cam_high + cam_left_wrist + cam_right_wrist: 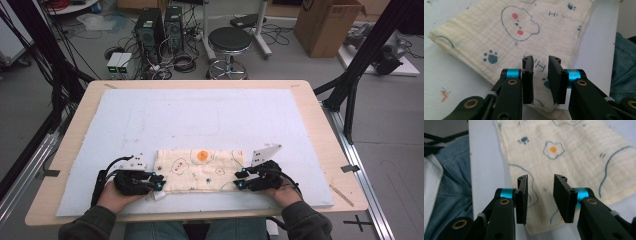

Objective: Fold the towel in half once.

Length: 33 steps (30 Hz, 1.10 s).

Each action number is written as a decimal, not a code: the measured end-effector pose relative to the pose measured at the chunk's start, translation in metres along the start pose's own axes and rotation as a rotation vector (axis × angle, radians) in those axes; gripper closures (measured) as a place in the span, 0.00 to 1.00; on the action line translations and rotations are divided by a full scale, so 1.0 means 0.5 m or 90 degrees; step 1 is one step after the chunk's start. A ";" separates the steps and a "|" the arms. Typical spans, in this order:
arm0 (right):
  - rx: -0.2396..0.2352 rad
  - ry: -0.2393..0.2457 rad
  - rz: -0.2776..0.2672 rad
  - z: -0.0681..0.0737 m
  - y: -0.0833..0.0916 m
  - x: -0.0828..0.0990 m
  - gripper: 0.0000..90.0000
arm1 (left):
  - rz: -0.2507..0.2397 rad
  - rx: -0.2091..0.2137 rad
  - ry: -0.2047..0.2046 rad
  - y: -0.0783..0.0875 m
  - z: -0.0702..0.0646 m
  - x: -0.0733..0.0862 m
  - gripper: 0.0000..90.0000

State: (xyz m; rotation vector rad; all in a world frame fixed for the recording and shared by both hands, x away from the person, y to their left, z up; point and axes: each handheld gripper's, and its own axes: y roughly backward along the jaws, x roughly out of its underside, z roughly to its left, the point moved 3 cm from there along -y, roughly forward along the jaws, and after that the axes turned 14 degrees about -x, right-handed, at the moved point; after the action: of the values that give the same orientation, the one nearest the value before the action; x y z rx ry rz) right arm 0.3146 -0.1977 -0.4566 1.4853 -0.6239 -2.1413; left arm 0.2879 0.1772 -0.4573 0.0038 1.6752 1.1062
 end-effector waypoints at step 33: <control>0.059 -0.010 -0.078 -0.024 0.033 -0.020 0.60 | -0.061 -0.051 0.036 0.001 0.037 -0.037 0.70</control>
State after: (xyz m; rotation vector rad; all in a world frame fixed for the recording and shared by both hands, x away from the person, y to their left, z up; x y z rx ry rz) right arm 0.3311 -0.2064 -0.4432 1.5939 -0.6619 -2.2453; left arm 0.3093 0.1802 -0.4431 -0.1592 1.6631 1.1083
